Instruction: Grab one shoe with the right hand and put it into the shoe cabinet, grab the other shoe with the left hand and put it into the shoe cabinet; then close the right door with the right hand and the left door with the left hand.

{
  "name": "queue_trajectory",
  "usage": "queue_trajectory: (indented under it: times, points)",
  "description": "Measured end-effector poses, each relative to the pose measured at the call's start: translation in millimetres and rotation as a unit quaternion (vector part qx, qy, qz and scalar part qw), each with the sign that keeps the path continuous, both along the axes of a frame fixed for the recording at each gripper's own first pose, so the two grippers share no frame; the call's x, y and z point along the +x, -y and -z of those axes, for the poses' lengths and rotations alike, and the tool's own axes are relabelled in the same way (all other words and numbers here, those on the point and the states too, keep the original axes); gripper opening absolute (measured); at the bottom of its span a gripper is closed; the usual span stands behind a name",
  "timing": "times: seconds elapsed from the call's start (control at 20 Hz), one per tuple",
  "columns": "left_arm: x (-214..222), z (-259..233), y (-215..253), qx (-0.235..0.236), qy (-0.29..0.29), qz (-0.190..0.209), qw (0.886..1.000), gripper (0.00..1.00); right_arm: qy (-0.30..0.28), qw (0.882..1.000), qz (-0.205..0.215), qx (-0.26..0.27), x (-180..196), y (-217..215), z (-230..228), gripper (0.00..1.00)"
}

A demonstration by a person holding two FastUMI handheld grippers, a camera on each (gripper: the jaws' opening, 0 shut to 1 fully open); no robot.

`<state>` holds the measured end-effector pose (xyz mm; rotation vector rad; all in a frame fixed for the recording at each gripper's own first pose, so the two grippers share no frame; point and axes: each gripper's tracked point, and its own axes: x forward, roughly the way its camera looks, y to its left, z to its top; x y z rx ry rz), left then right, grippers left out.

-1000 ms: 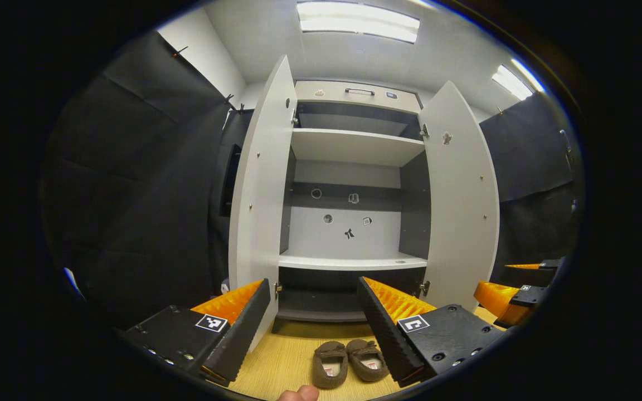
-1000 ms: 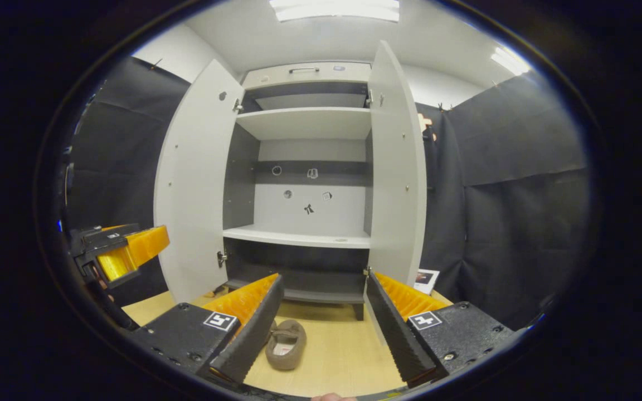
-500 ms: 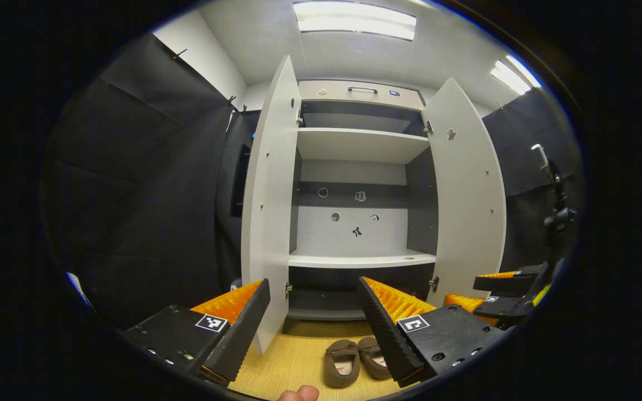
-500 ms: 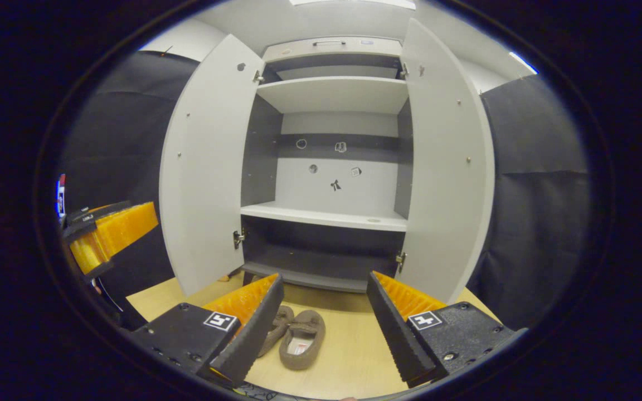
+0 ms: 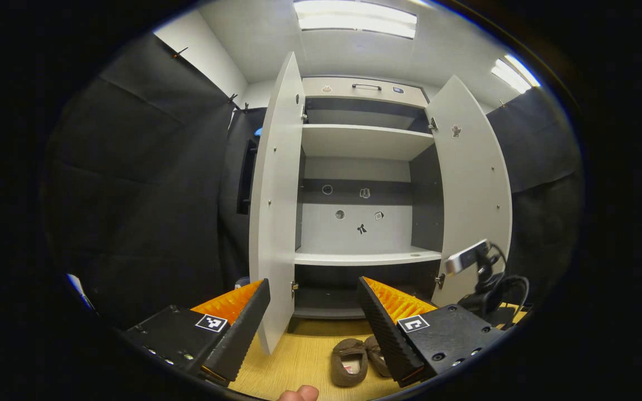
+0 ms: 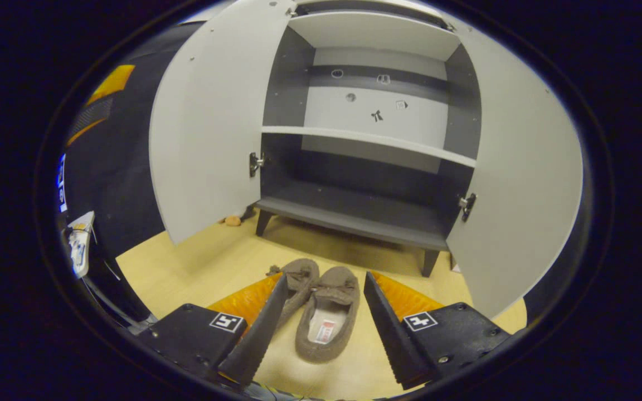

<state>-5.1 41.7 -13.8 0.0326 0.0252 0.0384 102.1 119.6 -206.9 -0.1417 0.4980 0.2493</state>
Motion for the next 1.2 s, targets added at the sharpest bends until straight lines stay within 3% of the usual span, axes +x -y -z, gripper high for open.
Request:
queue_trajectory:
  times: [0.2,0.35,0.5,0.85,1.0,1.05,1.2]
  points:
    - [3.6,3.6,-7.4,-0.004,-0.004,-0.003,1.000,0.95,-0.053,0.999,-0.005,0.005,6.2,-10.4,43.5,0.81]
    - [5.0,6.1,-12.0,-0.006,-0.006,-0.005,1.000,0.95,-0.087,0.996,0.006,-0.002,13.5,-7.2,73.3,0.66]
    - [9.1,9.2,-16.3,-0.008,-0.009,-0.006,1.000,0.95,-0.108,0.994,0.010,-0.013,19.5,-4.2,93.5,0.67]
    - [13.5,12.3,-16.3,-0.011,-0.010,-0.003,1.000,0.95,-0.136,0.990,0.021,-0.027,35.2,-6.7,127.0,0.53]
    - [14.7,13.9,-16.8,-0.010,-0.012,-0.003,1.000,0.95,-0.148,0.988,0.035,-0.030,47.9,-7.4,141.0,0.42]
    - [15.4,14.0,-16.6,-0.009,-0.013,-0.003,1.000,0.95,-0.142,0.988,0.040,-0.034,52.3,-6.5,142.3,0.44]
    - [15.5,14.9,-16.5,-0.006,-0.013,-0.002,1.000,0.95,-0.118,0.991,0.036,-0.052,56.0,-5.7,142.9,0.35]
